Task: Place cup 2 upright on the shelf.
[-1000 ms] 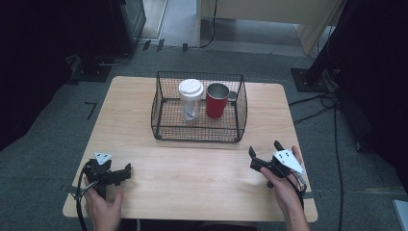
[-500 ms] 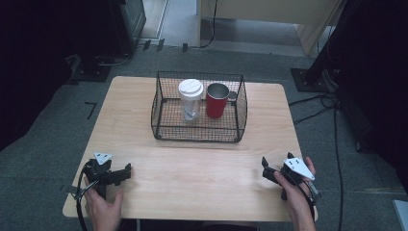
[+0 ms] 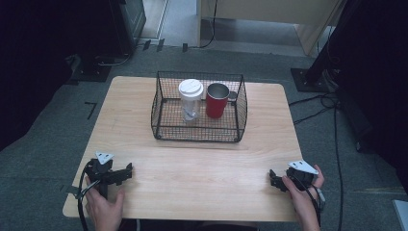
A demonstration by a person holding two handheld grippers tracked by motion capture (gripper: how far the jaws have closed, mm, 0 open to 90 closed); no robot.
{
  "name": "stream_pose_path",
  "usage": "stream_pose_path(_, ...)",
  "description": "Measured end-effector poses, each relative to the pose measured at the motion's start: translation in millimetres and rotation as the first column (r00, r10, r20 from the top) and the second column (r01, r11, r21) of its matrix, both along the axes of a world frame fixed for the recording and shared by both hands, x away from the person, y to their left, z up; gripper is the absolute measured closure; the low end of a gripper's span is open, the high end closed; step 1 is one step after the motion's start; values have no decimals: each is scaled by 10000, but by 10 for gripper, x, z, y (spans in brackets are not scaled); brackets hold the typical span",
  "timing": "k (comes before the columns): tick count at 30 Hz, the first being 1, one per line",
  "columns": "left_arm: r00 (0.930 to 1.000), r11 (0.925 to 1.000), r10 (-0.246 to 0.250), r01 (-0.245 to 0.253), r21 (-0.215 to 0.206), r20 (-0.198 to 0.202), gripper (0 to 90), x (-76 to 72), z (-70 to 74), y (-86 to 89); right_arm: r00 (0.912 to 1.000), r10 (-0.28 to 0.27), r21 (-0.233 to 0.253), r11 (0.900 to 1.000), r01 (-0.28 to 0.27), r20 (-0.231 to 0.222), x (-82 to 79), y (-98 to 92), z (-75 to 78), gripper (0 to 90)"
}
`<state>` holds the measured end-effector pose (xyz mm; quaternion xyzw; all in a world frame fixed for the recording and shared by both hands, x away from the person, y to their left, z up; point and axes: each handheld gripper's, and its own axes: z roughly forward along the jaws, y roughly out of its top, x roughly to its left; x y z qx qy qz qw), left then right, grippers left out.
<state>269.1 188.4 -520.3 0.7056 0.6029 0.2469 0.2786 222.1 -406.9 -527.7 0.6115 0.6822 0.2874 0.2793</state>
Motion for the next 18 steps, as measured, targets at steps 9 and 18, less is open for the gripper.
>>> stream_pose_path(9, 10000, 10000, -1, 1, 0, -1, 0, 0, 0, 0, 9994, -156, 550, 9983, 172, -296, 8, -41, -7, 5)
stream_pose_path(18, 10000, 10000, 0, 0, -1, 0, 0, 0, 0, 1, 9994, -159, 553, 9983, 175, -294, 7, -40, -6, 5)
